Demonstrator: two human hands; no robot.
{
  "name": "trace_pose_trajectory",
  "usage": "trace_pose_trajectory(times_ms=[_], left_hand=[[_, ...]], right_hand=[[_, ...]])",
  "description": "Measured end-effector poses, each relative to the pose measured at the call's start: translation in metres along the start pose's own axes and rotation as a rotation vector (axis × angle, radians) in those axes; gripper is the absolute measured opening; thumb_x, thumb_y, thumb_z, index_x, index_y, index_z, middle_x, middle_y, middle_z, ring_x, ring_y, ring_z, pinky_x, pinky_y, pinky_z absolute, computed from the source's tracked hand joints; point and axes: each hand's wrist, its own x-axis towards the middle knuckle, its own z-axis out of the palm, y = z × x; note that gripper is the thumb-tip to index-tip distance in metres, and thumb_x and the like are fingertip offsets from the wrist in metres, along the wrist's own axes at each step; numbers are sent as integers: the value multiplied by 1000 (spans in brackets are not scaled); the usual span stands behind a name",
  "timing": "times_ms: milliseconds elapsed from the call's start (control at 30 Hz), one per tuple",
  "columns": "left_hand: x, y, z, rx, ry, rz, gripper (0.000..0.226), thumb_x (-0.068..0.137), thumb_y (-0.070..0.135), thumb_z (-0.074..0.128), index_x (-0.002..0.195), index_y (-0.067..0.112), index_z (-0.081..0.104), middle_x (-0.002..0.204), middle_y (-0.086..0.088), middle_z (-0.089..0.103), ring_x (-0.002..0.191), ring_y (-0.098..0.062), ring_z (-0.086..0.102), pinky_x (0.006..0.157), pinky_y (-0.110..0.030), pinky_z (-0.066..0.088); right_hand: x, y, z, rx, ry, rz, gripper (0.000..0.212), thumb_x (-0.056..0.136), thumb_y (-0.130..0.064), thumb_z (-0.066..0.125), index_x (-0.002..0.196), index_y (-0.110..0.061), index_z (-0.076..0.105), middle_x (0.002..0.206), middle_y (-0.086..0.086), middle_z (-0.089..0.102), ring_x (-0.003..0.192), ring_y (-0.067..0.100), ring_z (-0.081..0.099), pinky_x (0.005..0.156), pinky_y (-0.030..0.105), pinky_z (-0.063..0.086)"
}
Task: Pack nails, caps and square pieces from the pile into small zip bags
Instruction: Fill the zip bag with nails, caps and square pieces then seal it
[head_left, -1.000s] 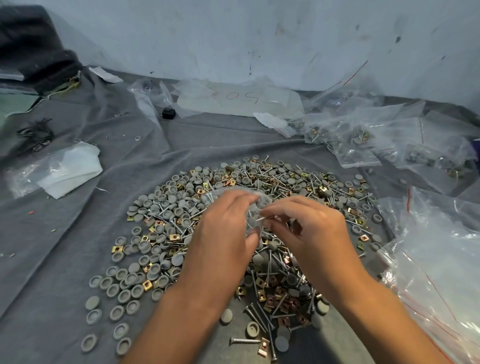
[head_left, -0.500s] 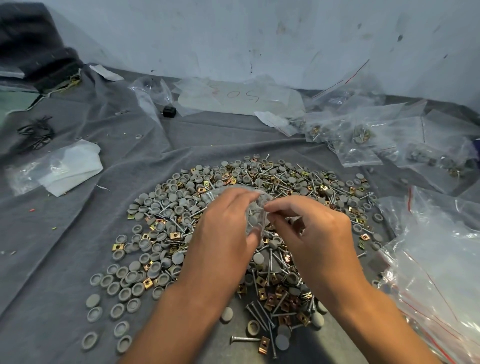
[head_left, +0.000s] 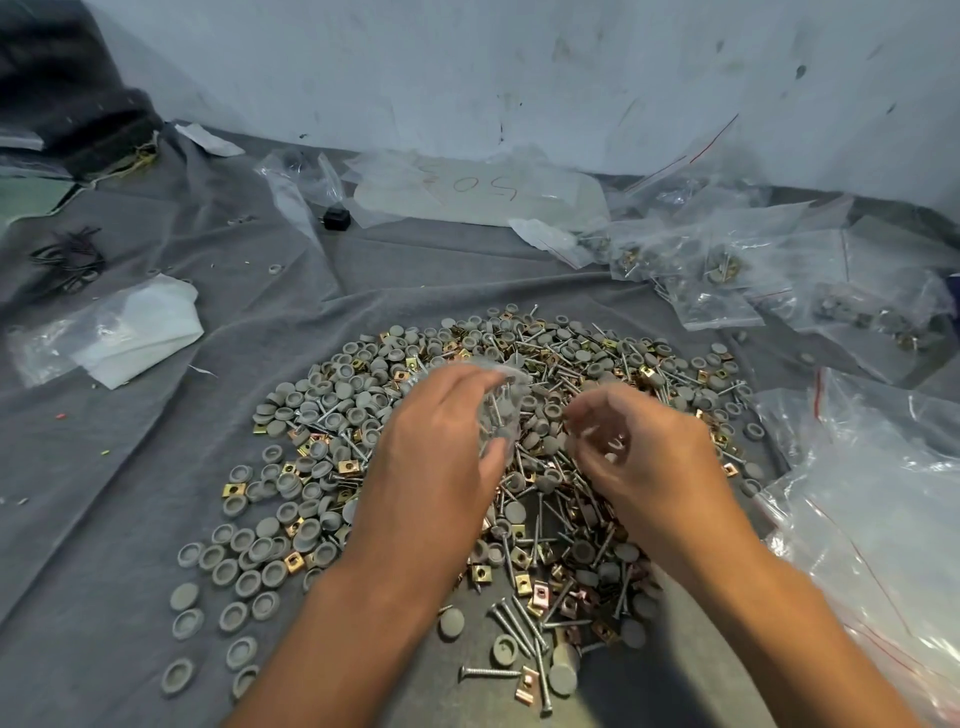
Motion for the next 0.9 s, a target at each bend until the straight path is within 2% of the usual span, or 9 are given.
trace_pose_trajectory(times_ms=[100, 167, 233, 367, 433, 567, 633, 733, 900], left_hand=[[3, -2, -5, -25, 153, -34, 58, 82, 23, 73, 136, 19, 54, 128, 5, 59, 102, -2, 52, 97, -25, 50], [6, -7, -12, -28, 343, -19, 54, 85, 22, 73, 135, 14, 55, 129, -1, 60, 110, -6, 52, 100, -31, 50], [8, -13, -17, 10, 461, 24, 50, 88, 19, 75, 134, 12, 56, 128, -3, 61, 114, -6, 49, 103, -34, 47], [6, -14, -14, 104, 189, -37, 50, 84, 26, 72, 133, 18, 59, 127, 1, 64, 113, -9, 55, 104, -28, 35], [4, -11, -8, 87, 83, -32, 51, 81, 27, 72, 130, 19, 61, 125, 4, 64, 108, -6, 56, 102, -29, 40], [3, -4, -4, 24, 41, -5, 51, 79, 26, 72, 128, 23, 61, 122, 9, 64, 104, 2, 48, 101, -36, 49], [3, -2, -4, 9, 23, 8, 53, 77, 28, 71, 129, 26, 59, 123, 10, 63, 105, 0, 52, 102, -37, 49], [2, -1, -2, 11, -22, 25, 56, 77, 28, 74, 131, 23, 60, 126, 9, 61, 109, -6, 58, 102, -42, 51], [0, 5, 1, 10, -61, 57, 55, 80, 28, 74, 132, 21, 60, 129, 10, 59, 114, -7, 57, 103, -38, 50]], right_hand=[[-3, 12, 6, -200, -196, 44, 17, 88, -35, 75, 102, -39, 67, 97, -24, 63, 93, -3, 59, 83, 22, 55], [-6, 13, 15, -350, -253, 3, 23, 89, -47, 69, 111, -40, 65, 107, -21, 58, 103, 5, 54, 84, 29, 51], [-7, 13, 19, -422, -256, -7, 26, 90, -53, 65, 113, -41, 62, 110, -19, 54, 107, 8, 47, 78, 27, 43], [-7, 13, 20, -455, -275, -64, 20, 91, -51, 63, 106, -40, 55, 105, -19, 45, 102, 7, 38, 77, 25, 37], [-7, 11, 17, -404, -288, -63, 18, 93, -46, 64, 101, -37, 50, 102, -19, 44, 101, 8, 41, 79, 26, 41], [-6, 10, 12, -341, -278, -90, 12, 93, -37, 64, 98, -36, 52, 99, -17, 49, 90, 6, 49, 75, 27, 48], [-5, 8, 7, -207, -242, -60, 10, 91, -35, 64, 97, -38, 57, 99, -19, 54, 88, 2, 54, 74, 19, 49], [-3, -3, 1, 52, -53, -138, 16, 87, -25, 67, 102, -31, 67, 97, -19, 61, 87, 2, 61, 72, 10, 49], [-1, -16, 11, 55, 137, -297, 26, 80, -9, 82, 104, -14, 75, 103, -5, 66, 84, 3, 65, 71, 13, 52]])
